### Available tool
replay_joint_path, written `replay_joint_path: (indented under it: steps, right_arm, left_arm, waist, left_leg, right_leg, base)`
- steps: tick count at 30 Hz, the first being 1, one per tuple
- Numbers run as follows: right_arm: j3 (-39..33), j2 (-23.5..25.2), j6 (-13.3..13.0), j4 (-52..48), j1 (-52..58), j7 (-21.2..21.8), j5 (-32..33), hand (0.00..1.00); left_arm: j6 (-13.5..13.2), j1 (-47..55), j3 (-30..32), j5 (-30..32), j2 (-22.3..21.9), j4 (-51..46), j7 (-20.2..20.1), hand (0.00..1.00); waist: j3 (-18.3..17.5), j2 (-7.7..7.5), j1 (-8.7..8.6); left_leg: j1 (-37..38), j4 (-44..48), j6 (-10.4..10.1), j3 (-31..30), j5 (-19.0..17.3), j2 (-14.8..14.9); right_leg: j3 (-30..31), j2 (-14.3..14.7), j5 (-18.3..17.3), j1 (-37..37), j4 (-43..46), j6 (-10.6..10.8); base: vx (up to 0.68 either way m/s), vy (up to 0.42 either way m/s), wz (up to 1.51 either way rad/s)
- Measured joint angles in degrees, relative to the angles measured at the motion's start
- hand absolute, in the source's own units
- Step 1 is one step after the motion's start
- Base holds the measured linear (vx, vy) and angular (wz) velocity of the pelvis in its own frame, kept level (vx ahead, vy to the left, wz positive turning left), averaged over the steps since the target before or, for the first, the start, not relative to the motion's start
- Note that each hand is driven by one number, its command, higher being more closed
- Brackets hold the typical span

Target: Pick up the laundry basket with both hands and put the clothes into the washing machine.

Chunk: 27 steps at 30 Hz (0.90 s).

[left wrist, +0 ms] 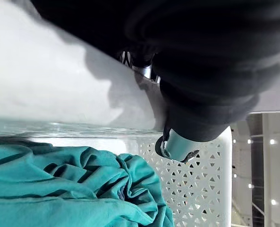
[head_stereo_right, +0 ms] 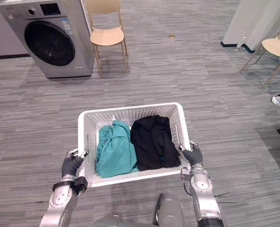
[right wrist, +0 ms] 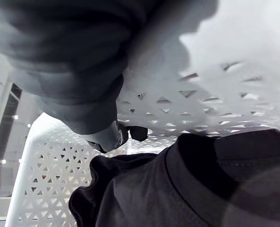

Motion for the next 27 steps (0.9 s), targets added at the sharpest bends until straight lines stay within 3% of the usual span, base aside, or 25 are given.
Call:
replay_joint_path:
  steps: [1,2,3,4,5,6,7,8,9,10,11,13,14,15,16,17,18,20,21,22,23,24,26,27]
  right_arm:
    - [-0.27,-0.42,0.12,-0.04,1.38,-0.01,0.02,1.0]
    - [-0.89,-0.54,0.2,-0.04,2.14,-0.01,0.0,1.0]
    - [-1.51,-0.69,0.21,-0.03,2.63,0.01,0.03,1.0]
    - [-1.74,-1.31,0.32,-0.03,2.54,0.0,0.08,1.0]
    - [-1.54,-1.56,0.59,-0.06,2.45,0.0,0.18,1.0]
    - [-1.48,-1.55,1.28,-0.11,2.54,-0.14,0.48,1.0]
    - [-1.47,-1.15,1.31,-0.68,2.63,-0.33,0.58,1.0]
    - [-1.47,-1.05,1.29,-1.56,2.81,-0.4,0.6,1.0]
    - [-1.47,-1.06,1.08,-3.51,2.92,-0.38,0.61,1.0]
    - [-1.47,-1.11,0.54,-4.99,2.67,-0.37,0.62,1.0]
    - [-1.49,-1.2,0.13,-5.2,2.34,-0.39,0.63,1.0]
    - [-1.67,-1.79,-0.07,-5.13,1.15,-0.49,0.64,1.0]
    - [-1.65,-2.48,-0.09,-4.78,0.74,-0.49,0.64,1.0]
    - [-1.58,-2.79,-0.08,-3.98,0.45,-0.45,0.65,1.0]
    - [-1.42,-2.68,-0.07,-3.27,0.37,-0.48,0.64,1.0]
    - [-1.08,-2.21,0.02,-1.85,-0.44,-0.59,0.6,1.0]
    - [-1.06,-2.39,0.01,-1.86,-0.7,-0.35,0.59,1.0]
    - [-1.06,-2.4,0.01,-1.41,-0.59,-0.21,0.48,1.0]
    - [-1.07,-2.0,0.01,-0.6,-0.68,-0.14,0.36,1.0]
    - [-1.12,-1.63,-0.01,0.12,-0.65,-0.05,0.25,1.0]
    - [-1.23,-0.73,0.02,1.56,-0.16,-0.03,-0.14,1.0]
    - [-1.2,0.06,0.06,2.73,0.35,-0.05,-0.18,1.0]
    - [-1.01,0.79,0.27,3.05,1.03,-0.03,-0.28,1.0]
    - [-0.99,0.99,0.26,2.79,1.01,-0.03,-0.29,1.0]
  left_arm:
    - [0.05,0.52,-0.12,0.61,-1.62,0.63,0.0,1.0]
    - [0.06,0.62,-0.12,1.03,-2.85,1.04,-0.01,1.0]
    - [0.0,0.31,-0.46,1.05,-3.98,1.15,-0.02,1.0]
    - [-0.01,-0.07,-0.52,1.04,-5.1,1.61,-0.02,1.0]
    - [0.05,-0.15,-0.4,0.97,-5.17,2.29,-0.02,1.0]
    - [0.15,0.46,-0.6,0.97,-5.1,2.99,-0.1,1.0]
    - [0.05,0.44,-0.63,0.93,-4.89,2.96,-0.09,1.0]
    - [-0.07,0.48,-0.6,0.89,-4.59,2.85,-0.09,1.0]
    - [-0.19,0.99,-0.62,0.84,-4.1,2.31,-0.19,1.0]
    - [-0.61,1.33,-0.5,0.8,-3.84,1.61,-0.52,1.0]
    - [-0.92,1.35,-0.46,0.78,-3.85,1.48,-0.63,1.0]
    - [-1.2,1.23,-0.45,0.78,-3.91,0.87,-0.88,1.0]
    - [-1.18,1.65,-0.43,0.81,-4.13,-0.12,-1.12,1.0]
    - [-1.21,2.76,-0.48,0.82,-4.64,-1.62,-1.29,1.0]
    - [-1.18,3.14,-0.44,0.81,-4.79,-1.88,-1.28,1.0]
    - [-1.01,3.41,0.06,0.79,-4.87,-2.2,-1.2,1.0]
    - [-0.92,3.33,0.21,0.64,-5.26,-2.72,-1.22,1.0]
    - [-0.45,3.85,0.2,0.25,-5.63,-2.79,-1.28,1.0]
    - [-0.35,4.42,0.15,0.19,-5.45,-2.69,-1.29,1.0]
    - [-0.07,4.44,0.13,0.17,-5.09,-2.53,-1.29,1.0]
    - [0.58,4.16,0.01,0.17,-4.05,-2.32,-1.29,1.0]
    - [0.71,4.17,-0.1,0.18,-3.6,-2.17,-1.28,1.0]
    - [0.58,4.59,-0.16,0.17,-2.87,-2.2,-1.24,1.0]
    - [0.35,4.42,-0.2,0.15,-2.33,-2.21,-1.24,1.0]
  waist:
    - [-1.5,2.03,-0.84]
    - [-2.53,3.98,-1.06]
    - [-2.58,5.62,-1.15]
    - [-2.04,7.72,-0.89]
    - [-1.63,8.18,-0.11]
    - [-1.32,8.59,0.72]
    - [-0.37,8.02,1.28]
    - [0.06,7.39,2.07]
    - [0.85,6.21,3.2]
    - [1.3,5.56,4.1]
    - [1.51,5.28,4.49]
    - [2.08,4.41,5.68]
    - [2.02,4.72,6.11]
    - [1.73,5.68,6.82]
    - [1.41,5.97,7.02]
    - [1.28,3.89,7.02]
    - [1.25,3.73,6.85]
    - [1.16,3.46,7.06]
    - [1.14,3.2,7.2]
    - [1.13,2.95,6.86]
    - [1.16,1.99,6.21]
    - [1.22,1.61,5.75]
    - [0.87,2.67,4.6]
    - [0.78,2.75,3.98]
  left_leg:
    - [1.65,1.84,-0.49,-2.14,-0.33,1.87]
    - [-0.02,7.21,-0.65,-2.92,-0.17,3.83]
    - [-3.3,16.39,-2.1,-2.81,1.19,5.83]
    - [-9.56,31.07,-3.14,-1.36,9.15,8.59]
    - [-12.64,38.17,-4.41,-0.53,17.64,9.88]
    - [-19.44,52.55,-5.86,0.11,21.43,13.99]
    - [-25.95,62.93,-3.38,1.71,16.32,16.44]
    - [-28.55,65.13,-2.29,2.3,14.24,16.45]
    - [-33.59,65.45,-0.88,3.65,10.47,16.13]
    - [-39.13,61.86,-0.79,4.71,7.23,15.56]
    - [-41.82,58.66,-0.71,4.85,6.27,15.0]
    - [-46.61,41.16,-1.35,4.93,6.26,11.91]
    - [-47.64,25.85,-4.29,4.03,9.21,10.19]
    - [-47.12,13.97,-5.07,3.84,16.95,10.67]
    - [-46.02,14.29,-4.0,5.05,21.21,10.42]
    - [-46.22,18.18,0.54,6.63,18.33,8.42]
    - [-47.65,23.6,3.28,6.89,13.48,7.72]
    - [-46.56,28.41,5.18,8.11,7.5,7.2]
    - [-43.96,28.71,5.09,8.6,4.49,6.23]
    - [-42.12,28.24,5.01,8.53,3.42,5.45]
    - [-37.28,25.69,5.14,8.53,2.52,3.41]
    - [-32.71,22.55,5.17,8.21,2.43,2.05]
    - [-22.72,13.63,5.18,6.52,2.51,1.2]
    - [-20.43,11.78,5.18,6.19,2.52,1.2]
  right_leg:
    - [2.94,1.69,8.38,-0.85,3.94,-4.84]
    - [2.44,2.24,10.82,-1.59,7.66,-5.54]
    - [1.36,2.8,10.58,-1.72,11.6,-5.05]
    - [0.2,4.4,5.84,-0.04,14.52,-5.73]
    - [0.29,5.12,4.5,2.2,14.27,-5.58]
    - [0.0,6.54,2.64,7.99,11.2,-5.53]
    - [0.02,7.38,1.66,14.91,7.06,-5.79]
    - [0.42,7.2,1.26,18.26,4.73,-5.44]
    - [1.43,6.41,0.67,24.04,0.5,-4.78]
    - [1.96,5.52,-0.2,28.58,-2.79,-3.72]
    - [2.06,4.95,-0.78,30.21,-3.8,-3.13]
    - [2.37,2.38,-4.11,34.15,-4.79,-1.0]
    - [2.43,1.03,-6.18,36.95,-5.57,0.99]
    - [3.46,1.01,-8.59,39.76,-6.83,2.67]
    - [4.29,0.66,-9.61,41.62,-7.31,3.39]
    - [5.46,-1.83,-10.2,43.5,-7.67,2.41]
    - [6.29,-2.93,-8.96,44.22,-7.1,4.08]
    - [7.77,-4.96,-9.44,42.95,1.15,6.74]
    - [9.8,-6.7,-9.26,38.07,14.39,11.5]
    - [11.32,-7.27,-7.61,34.56,23.91,13.96]
    - [12.62,-8.4,-6.73,28.5,41.62,13.72]
    - [11.77,-8.92,-7.52,25.0,50.76,11.97]
    - [5.84,-7.93,-11.23,18.12,54.27,4.6]
    - [3.81,-7.38,-12.01,16.07,52.89,3.29]
  base:
    - [0.9,-0.093,0.55]
    - [0.92,-0.118,0.54]
    - [1.06,-0.166,0.33]
    - [0.86,-0.146,0.14]
    - [0.82,-0.121,0.06]
    - [0.79,-0.081,0.14]
    - [0.75,-0.079,0.22]
    - [0.7,-0.063,0.12]
    - [0.66,-0.015,0.0]
    - [0.78,0.045,-0.01]
    - [0.64,0.093,-0.01]
    - [0.63,0.171,0.01]
    - [0.78,0.257,-0.08]
    - [0.67,0.244,-0.16]
    - [0.71,0.266,-0.17]
    - [0.73,0.291,-0.01]
    - [0.89,0.353,0.08]
    - [0.73,0.304,-0.13]
    - [0.53,0.25,-0.27]
    - [0.65,0.287,-0.06]
    - [0.51,0.2,0.2]
    - [0.65,0.206,0.27]
    - [0.71,0.19,0.25]
    - [0.77,0.147,0.35]
